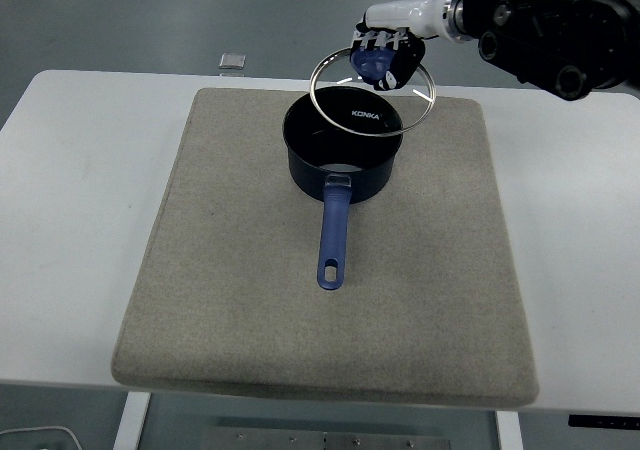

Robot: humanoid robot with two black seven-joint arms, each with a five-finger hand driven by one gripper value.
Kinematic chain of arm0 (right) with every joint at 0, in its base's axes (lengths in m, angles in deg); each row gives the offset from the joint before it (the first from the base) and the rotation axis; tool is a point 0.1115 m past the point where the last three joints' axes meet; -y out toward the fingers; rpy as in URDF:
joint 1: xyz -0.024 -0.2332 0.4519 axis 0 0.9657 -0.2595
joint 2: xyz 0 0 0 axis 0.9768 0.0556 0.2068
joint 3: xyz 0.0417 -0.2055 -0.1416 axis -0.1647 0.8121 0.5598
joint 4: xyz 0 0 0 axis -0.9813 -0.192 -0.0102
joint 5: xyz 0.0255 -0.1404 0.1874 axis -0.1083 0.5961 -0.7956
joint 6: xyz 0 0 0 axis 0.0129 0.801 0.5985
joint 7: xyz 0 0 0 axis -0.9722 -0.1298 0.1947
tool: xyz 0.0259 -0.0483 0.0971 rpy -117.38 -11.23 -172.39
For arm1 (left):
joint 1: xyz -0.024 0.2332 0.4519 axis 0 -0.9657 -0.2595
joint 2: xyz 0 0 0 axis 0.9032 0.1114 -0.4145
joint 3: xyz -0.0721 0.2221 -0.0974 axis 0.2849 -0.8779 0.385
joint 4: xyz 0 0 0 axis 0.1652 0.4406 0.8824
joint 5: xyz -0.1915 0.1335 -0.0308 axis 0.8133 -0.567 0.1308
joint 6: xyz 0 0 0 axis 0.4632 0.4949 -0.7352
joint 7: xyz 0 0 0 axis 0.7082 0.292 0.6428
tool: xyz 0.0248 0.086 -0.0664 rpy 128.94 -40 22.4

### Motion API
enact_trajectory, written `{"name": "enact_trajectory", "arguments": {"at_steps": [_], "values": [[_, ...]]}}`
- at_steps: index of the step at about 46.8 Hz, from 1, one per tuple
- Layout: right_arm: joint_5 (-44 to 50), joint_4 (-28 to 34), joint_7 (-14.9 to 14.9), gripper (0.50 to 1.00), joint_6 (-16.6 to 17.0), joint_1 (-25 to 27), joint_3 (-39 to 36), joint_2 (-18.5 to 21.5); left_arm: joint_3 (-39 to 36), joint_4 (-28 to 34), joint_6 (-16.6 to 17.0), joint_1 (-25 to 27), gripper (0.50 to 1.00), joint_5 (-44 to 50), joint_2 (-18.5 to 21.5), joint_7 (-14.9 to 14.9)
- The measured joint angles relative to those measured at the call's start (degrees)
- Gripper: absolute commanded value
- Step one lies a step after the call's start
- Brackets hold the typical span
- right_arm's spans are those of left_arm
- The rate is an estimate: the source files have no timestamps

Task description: Lift the pot lid and place it to the right of the pot.

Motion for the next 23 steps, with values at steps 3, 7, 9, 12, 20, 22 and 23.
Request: {"name": "enact_trajectory", "arguments": {"at_steps": [3,7,9,12,20,22,23], "values": [[0.07,-0.02,0.02,0.5,0.84,-0.16,0.06,-1.55,0.0,0.0,0.0,0.0,1.0,0.0,0.0,0.0],[0.3,-0.1,0.18,0.5,1.46,-0.18,0.58,-3.84,0.0,0.0,0.0,0.01,1.0,0.01,0.0,0.0],[0.39,-0.11,0.4,0.5,1.58,-0.28,1.66,-4.8,0.0,0.0,0.0,-0.01,1.0,0.0,0.0,0.0],[0.43,-0.12,0.66,0.5,1.58,-0.83,3.1,-5.64,0.0,0.0,-0.01,0.02,1.0,0.01,0.0,0.0],[0.52,-1.17,0.72,0.5,1.37,-1.03,4.04,-8.21,0.0,0.0,0.0,0.0,1.0,0.0,0.0,0.0],[0.52,-1.57,0.73,0.5,1.23,-0.94,4.07,-8.65,0.0,0.0,0.0,0.0,1.0,0.0,0.0,0.0],[0.56,-1.75,0.74,0.5,1.17,-0.81,4.1,-8.83,0.0,0.0,-0.01,0.0,1.0,0.0,0.0,0.0]]}}
